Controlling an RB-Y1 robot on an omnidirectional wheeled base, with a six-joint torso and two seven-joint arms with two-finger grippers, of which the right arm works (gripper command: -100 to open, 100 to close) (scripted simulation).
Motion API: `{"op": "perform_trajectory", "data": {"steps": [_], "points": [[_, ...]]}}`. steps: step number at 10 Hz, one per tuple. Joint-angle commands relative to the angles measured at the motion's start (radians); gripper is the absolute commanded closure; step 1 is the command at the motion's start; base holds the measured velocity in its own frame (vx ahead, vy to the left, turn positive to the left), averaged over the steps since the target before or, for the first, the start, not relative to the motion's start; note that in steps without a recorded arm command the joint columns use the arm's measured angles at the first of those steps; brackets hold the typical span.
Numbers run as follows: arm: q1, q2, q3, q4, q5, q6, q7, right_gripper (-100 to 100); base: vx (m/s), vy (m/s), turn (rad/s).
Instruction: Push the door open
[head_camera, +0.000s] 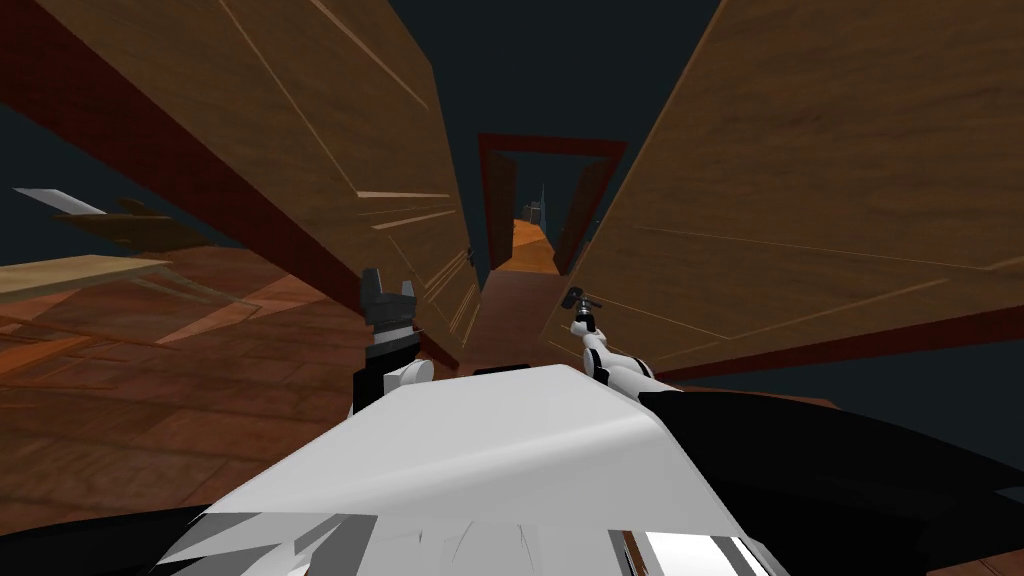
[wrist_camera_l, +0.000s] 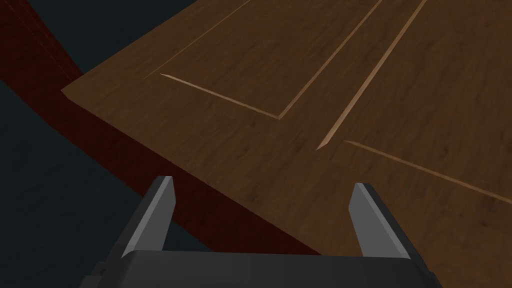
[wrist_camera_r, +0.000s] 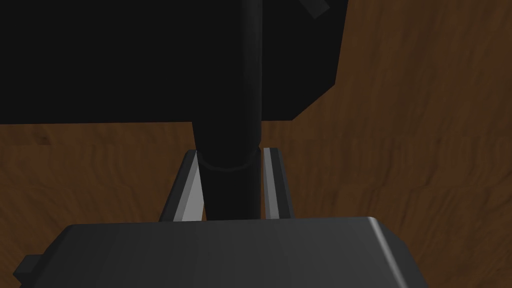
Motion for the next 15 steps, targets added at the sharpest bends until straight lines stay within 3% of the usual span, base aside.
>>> {"op": "perform_trajectory", "data": {"steps": [1,4,8,10,13,15], "points": [[0.010,-0.006,-0.028,-0.014,-0.003,0.004,0.015,100,0.140,0.015,-0.020],[0.012,-0.005,-0.052,-0.011,-0.004,0.005,0.026,100,0.142,0.013,-0.035],[0.015,-0.003,-0.113,-0.003,-0.007,0.010,0.057,100,0.140,0.015,-0.030],[0.023,0.007,-0.113,-0.014,-0.007,0.019,0.059,100,0.120,0.007,-0.026],[0.031,-0.005,-0.143,-0.007,-0.018,0.015,0.071,100,0.149,-0.042,-0.037],[0.031,-0.005,-0.143,-0.007,-0.018,0.015,0.071,100,0.094,-0.020,-0.011]]}}
